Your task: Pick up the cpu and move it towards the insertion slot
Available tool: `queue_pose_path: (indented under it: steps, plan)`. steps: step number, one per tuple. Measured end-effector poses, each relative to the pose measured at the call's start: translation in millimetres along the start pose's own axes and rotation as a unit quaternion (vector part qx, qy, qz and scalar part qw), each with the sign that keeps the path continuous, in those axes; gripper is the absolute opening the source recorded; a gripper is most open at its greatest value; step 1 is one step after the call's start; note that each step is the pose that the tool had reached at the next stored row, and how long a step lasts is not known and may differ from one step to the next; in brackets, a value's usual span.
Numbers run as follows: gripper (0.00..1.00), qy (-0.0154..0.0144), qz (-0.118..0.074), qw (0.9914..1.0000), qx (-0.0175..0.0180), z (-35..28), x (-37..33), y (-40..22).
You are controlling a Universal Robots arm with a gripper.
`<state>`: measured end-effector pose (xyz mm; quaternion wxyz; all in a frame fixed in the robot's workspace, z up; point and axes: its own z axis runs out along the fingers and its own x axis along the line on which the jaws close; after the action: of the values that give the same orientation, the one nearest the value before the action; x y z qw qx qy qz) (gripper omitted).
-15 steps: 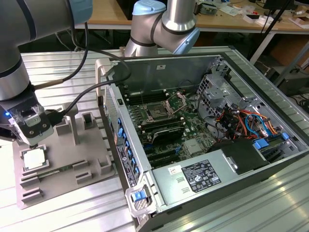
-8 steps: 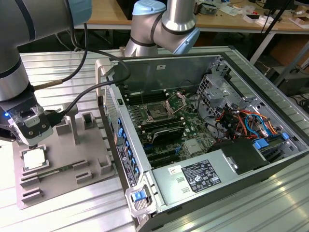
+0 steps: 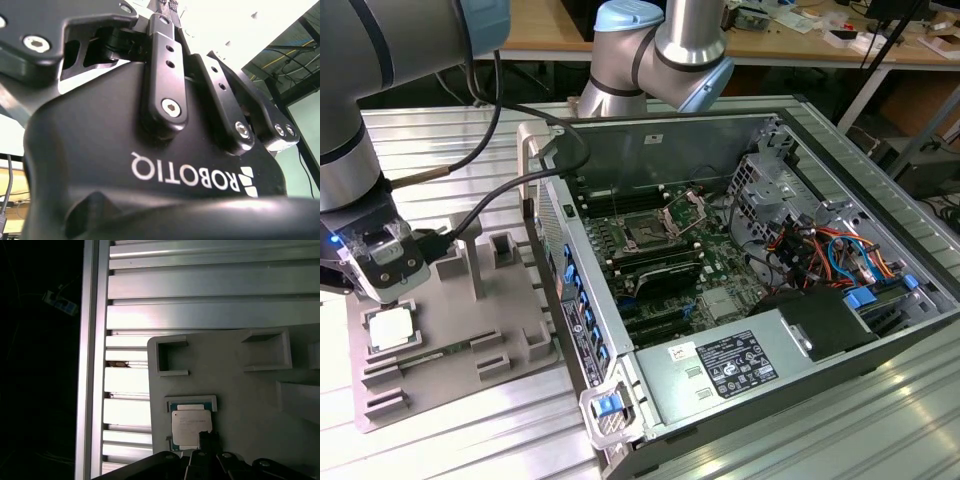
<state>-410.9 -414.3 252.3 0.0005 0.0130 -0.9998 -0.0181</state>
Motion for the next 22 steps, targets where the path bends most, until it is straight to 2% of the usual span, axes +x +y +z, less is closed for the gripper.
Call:
queue_pose_path:
  steps: [11,18,22]
  plan:
    - [0.11,0.0000,0.000,1.00000,0.0000,1.8,0.0,-0.1]
    - [0.11,0.0000,0.000,1.00000,0.0000,5.9,1.1,-0.2]
    - [0.11,0.0001,-0.002,1.00000,0.0000,7.8,3.3,-2.6]
